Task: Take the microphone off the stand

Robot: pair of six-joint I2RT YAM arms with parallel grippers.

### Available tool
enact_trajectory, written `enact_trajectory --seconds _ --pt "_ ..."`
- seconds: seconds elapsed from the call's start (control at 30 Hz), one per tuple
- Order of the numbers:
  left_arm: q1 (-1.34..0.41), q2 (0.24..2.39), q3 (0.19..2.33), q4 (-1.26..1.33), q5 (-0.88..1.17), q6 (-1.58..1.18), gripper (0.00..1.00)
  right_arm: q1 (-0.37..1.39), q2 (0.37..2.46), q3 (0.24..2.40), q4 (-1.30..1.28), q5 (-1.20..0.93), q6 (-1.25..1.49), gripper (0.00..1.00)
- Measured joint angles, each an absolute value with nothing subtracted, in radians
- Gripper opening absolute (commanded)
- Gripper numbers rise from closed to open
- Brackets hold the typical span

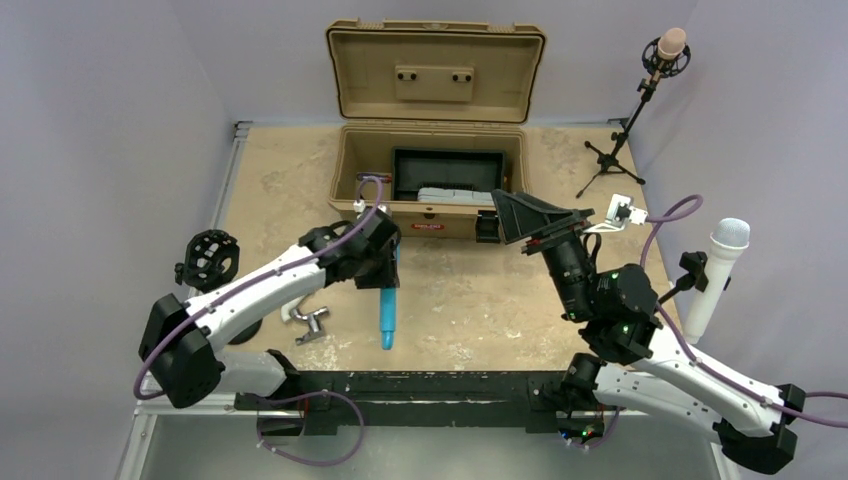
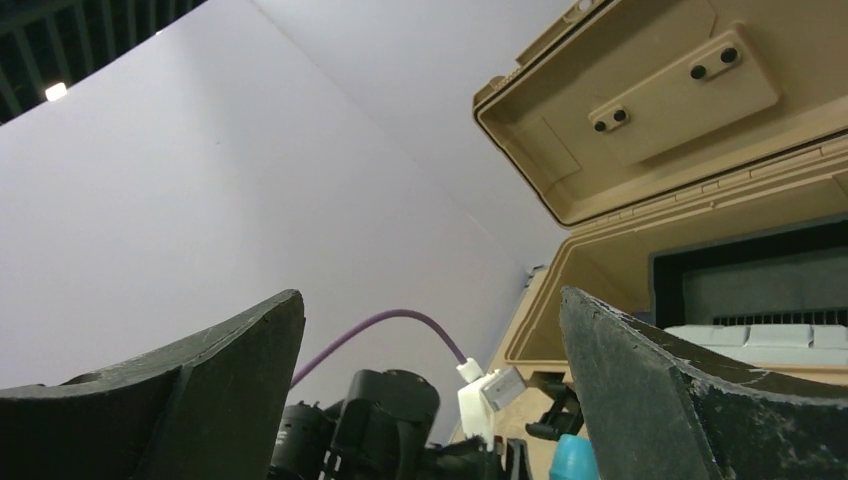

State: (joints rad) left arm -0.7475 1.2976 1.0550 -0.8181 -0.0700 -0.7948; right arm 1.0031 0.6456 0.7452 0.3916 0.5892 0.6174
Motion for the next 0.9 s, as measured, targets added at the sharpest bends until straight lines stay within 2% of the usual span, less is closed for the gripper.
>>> enact_trajectory --seconds 0.37,0.9 --pt "-0.966 1.472 0.973 -0.67 -0.339 -0.99 0.0 1.003 0.625 0.717 0.379 0.611 0.622 0.99" --pt "-0.994 1.573 1.016 -0.76 -0.355 -1.427 0.0 1.003 0.595 0.693 0.379 0.619 0.624 0.99"
